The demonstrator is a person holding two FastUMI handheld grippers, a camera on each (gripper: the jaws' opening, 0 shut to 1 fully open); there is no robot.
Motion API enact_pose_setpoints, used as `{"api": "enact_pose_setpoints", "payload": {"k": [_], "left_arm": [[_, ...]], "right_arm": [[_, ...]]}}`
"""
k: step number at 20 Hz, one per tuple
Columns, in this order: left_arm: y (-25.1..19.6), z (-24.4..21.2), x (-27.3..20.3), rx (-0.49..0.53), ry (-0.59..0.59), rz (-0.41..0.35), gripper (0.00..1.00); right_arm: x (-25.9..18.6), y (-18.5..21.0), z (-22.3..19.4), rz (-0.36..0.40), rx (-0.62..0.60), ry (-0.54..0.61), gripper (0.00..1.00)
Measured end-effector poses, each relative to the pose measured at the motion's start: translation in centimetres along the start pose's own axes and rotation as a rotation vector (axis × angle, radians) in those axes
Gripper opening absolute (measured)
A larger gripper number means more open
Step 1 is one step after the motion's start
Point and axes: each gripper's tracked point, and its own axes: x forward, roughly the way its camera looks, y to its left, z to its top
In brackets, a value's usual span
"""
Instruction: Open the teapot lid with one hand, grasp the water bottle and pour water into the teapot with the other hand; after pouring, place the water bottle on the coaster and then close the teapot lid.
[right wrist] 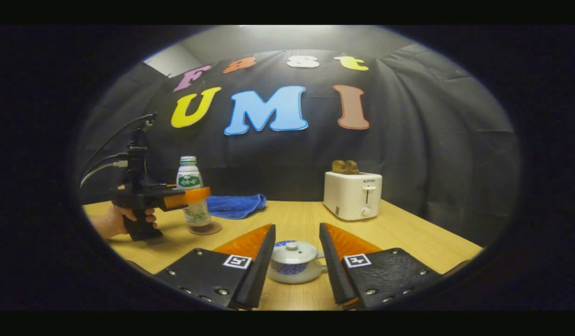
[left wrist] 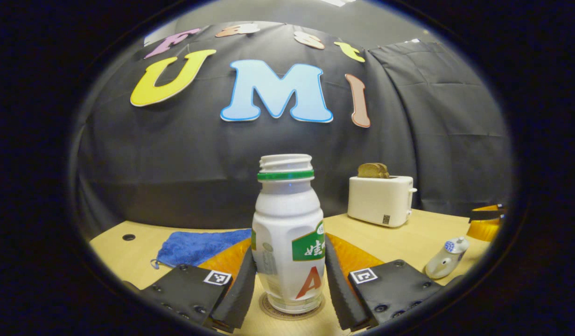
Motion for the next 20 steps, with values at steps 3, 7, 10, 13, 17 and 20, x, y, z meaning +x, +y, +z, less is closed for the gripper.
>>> {"api": "enact_pose_setpoints", "payload": {"k": [3,7,10,13,17,20], "left_arm": [[0.3,-1.1,0.5,0.013,0.016,0.012,0.82],[0.1,-1.6,0.7,0.006,0.019,0.011,0.82],[0.1,-1.8,0.8,0.009,0.02,0.016,0.8],[0.3,-1.9,0.7,0.0,0.013,0.025,0.78],[-0.1,-2.7,0.7,0.04,0.016,0.046,0.94],[-0.6,-2.0,0.0,0.014,-0.013,0.034,0.97]], "right_arm": [[0.0,0.2,-0.2,0.007,-0.002,0.011,0.57],[0.0,0.4,-0.4,0.02,-0.002,0.016,0.57],[0.0,0.3,-0.2,0.017,0.001,0.012,0.57],[0.0,0.2,-0.2,0.015,0.004,0.011,0.57],[0.0,0.1,-0.1,0.009,0.002,0.007,0.57],[-0.1,0.1,-0.1,0.012,0.003,0.005,0.57]]}}
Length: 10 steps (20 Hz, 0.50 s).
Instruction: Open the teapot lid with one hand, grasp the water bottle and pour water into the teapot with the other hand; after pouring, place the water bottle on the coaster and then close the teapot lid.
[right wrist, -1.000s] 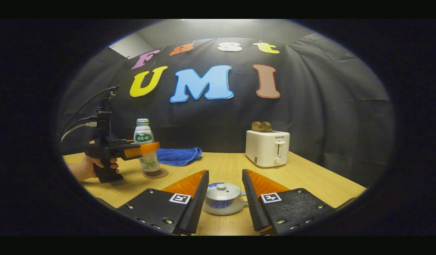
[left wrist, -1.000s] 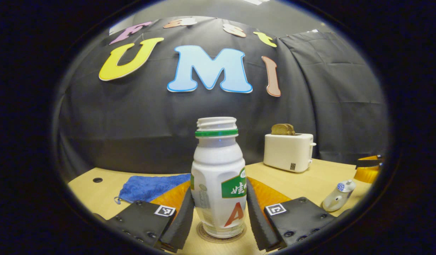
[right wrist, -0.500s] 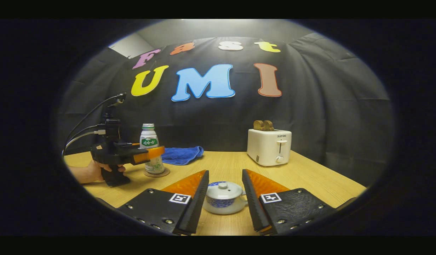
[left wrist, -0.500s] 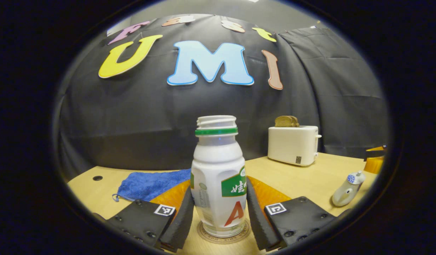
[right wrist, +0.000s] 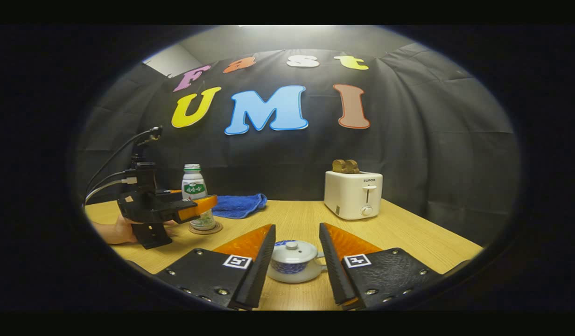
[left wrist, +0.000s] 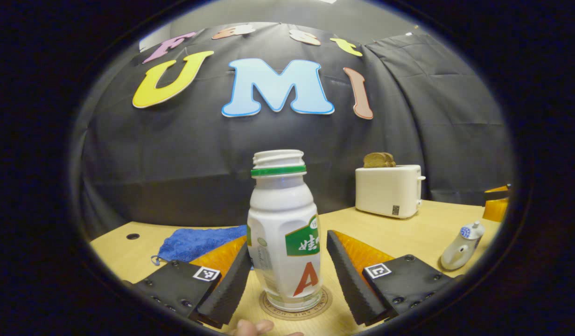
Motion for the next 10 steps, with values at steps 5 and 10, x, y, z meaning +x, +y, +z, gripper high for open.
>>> {"api": "enact_pose_setpoints", "payload": {"k": [5,10], "left_arm": [[0.7,-0.6,-2.6,-0.026,0.033,0.052,1.0],[-1.0,-0.5,-9.8,-0.033,0.033,0.088,1.0]], "right_arm": [[-0.5,0.0,0.4,0.003,0.009,-0.019,0.58],[-1.7,1.6,-0.8,0.005,0.009,0.017,0.43]]}}
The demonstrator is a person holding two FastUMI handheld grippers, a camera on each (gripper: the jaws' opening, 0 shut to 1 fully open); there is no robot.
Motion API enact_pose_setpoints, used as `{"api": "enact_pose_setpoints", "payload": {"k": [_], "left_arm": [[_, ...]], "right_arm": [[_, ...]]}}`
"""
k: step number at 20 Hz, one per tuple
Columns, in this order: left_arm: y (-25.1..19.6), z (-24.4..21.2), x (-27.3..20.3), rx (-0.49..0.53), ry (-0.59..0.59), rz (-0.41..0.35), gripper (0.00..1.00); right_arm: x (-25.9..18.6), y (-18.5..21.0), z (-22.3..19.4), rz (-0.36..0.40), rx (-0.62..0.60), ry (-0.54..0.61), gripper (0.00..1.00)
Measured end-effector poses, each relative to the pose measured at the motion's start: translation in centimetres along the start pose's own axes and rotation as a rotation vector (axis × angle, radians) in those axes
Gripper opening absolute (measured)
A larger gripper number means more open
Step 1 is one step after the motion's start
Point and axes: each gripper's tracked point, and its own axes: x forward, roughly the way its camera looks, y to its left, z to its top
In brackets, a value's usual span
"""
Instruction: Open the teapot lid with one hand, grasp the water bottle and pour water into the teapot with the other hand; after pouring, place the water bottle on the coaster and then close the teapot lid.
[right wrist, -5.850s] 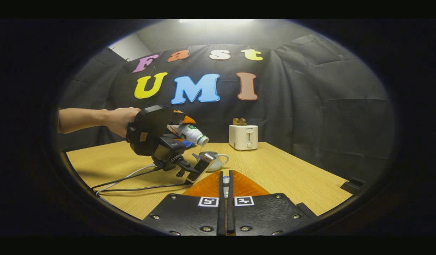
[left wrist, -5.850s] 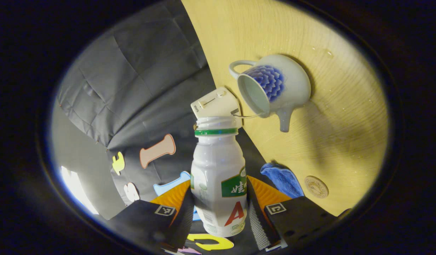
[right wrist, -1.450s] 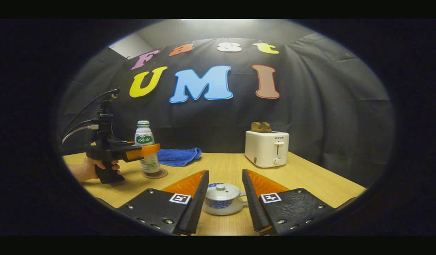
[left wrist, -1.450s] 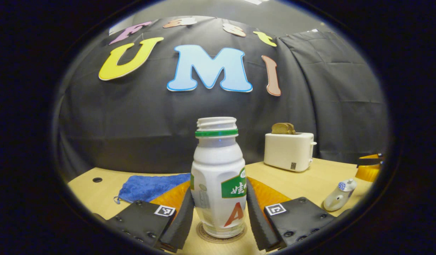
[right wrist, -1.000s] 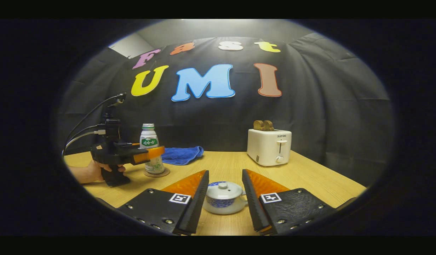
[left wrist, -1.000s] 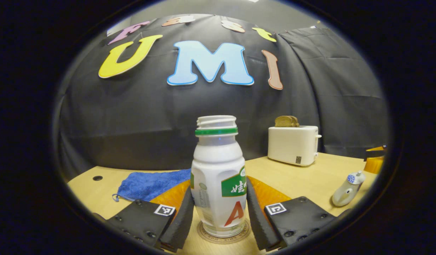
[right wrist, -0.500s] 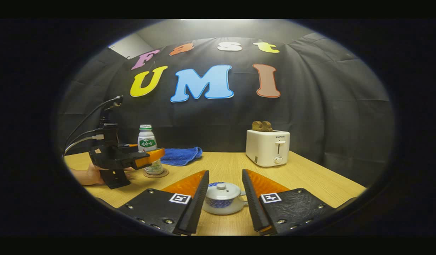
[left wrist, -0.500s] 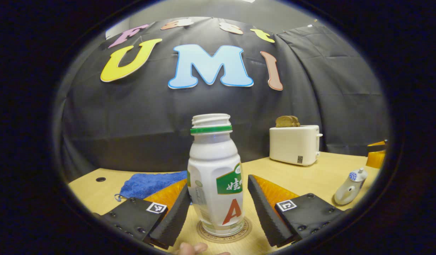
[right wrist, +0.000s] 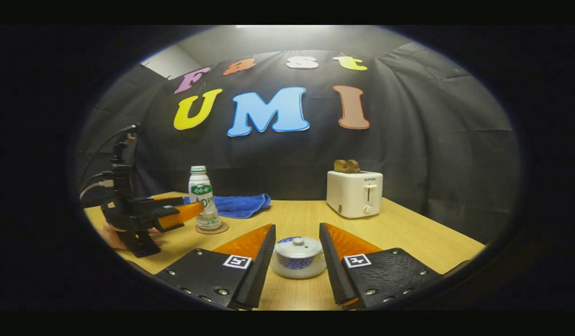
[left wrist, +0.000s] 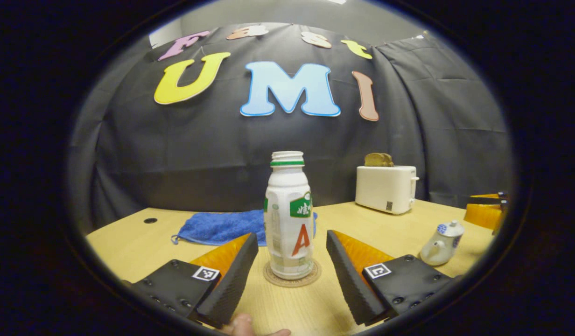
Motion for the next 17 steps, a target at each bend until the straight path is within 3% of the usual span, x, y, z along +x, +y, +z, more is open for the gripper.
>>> {"api": "enact_pose_setpoints", "payload": {"k": [1,2,3,5,7,9,12,13,14,15,17], "left_arm": [[-0.5,0.4,-2.1,-0.003,-0.022,0.006,0.98],[-1.1,0.8,-4.3,0.0,-0.044,0.024,0.97],[-1.8,0.6,-6.3,-0.002,-0.04,0.036,0.96],[-3.7,0.8,-9.5,0.001,-0.047,0.06,1.0],[-5.5,0.8,-12.2,0.002,-0.047,0.064,0.96],[-5.7,0.7,-13.5,0.003,-0.044,0.092,1.0],[-5.5,0.6,-14.3,0.001,-0.039,0.128,1.0],[-5.7,0.7,-14.4,-0.002,-0.038,0.121,1.0],[-6.1,0.4,-14.4,-0.003,-0.034,0.108,0.99],[-6.2,0.6,-14.4,0.001,-0.038,0.103,0.99],[-6.3,0.5,-14.3,-0.001,-0.034,0.091,0.99]], "right_arm": [[-0.3,0.7,-0.5,-0.003,0.002,0.01,0.57],[-0.7,1.6,-0.8,-0.004,0.01,0.014,0.58],[-1.2,2.5,-1.5,-0.011,0.016,0.026,0.71],[-2.6,3.3,-1.7,-0.054,0.006,0.027,0.78],[-4.2,4.3,-1.0,-0.075,0.0,-0.021,0.78],[-6.3,5.2,-1.0,-0.078,-0.008,-0.046,0.78],[-6.9,4.3,-1.3,-0.122,-0.001,-0.035,0.82],[-6.7,4.4,-1.1,-0.126,-0.001,-0.038,0.88],[-6.5,4.7,-1.0,-0.111,-0.002,-0.039,0.8],[-6.7,4.5,-1.1,-0.113,-0.002,-0.039,0.96],[-6.7,4.5,-1.1,-0.114,-0.001,-0.039,0.97]]}}
